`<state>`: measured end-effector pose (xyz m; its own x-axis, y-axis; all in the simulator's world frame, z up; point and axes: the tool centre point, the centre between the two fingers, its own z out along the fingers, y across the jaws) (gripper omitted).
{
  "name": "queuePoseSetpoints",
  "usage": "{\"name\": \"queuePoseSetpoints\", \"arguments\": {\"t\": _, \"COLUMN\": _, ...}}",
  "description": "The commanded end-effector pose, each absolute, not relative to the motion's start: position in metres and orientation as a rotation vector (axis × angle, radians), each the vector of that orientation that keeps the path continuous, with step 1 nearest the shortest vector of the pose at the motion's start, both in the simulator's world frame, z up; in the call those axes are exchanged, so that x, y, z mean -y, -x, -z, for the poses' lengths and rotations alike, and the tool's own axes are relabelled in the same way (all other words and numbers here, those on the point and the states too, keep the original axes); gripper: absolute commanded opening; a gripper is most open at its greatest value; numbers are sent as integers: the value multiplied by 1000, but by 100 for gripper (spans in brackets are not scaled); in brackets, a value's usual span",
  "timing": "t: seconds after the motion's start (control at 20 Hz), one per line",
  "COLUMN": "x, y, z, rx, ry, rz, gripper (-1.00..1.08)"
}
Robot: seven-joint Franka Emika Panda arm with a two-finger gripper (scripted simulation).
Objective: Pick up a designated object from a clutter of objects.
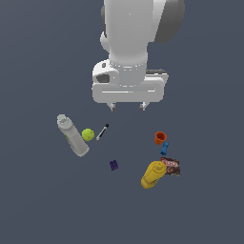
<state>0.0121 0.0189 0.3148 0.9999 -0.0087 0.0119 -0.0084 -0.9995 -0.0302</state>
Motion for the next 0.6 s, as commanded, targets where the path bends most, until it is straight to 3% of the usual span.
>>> {"name": "queuePoseSetpoints", "arguments": {"t": 0.0, "x": -18, "y": -14, "z": -312, "rx": -8, "ry": 3112, "rz": 18, "gripper": 100}}
{"name": "queuePoseSetpoints", "arguments": {"t": 0.55, "x": -7, "y": -42, "z": -267, "rx": 107, "ry": 3119, "rz": 16, "gripper": 100}}
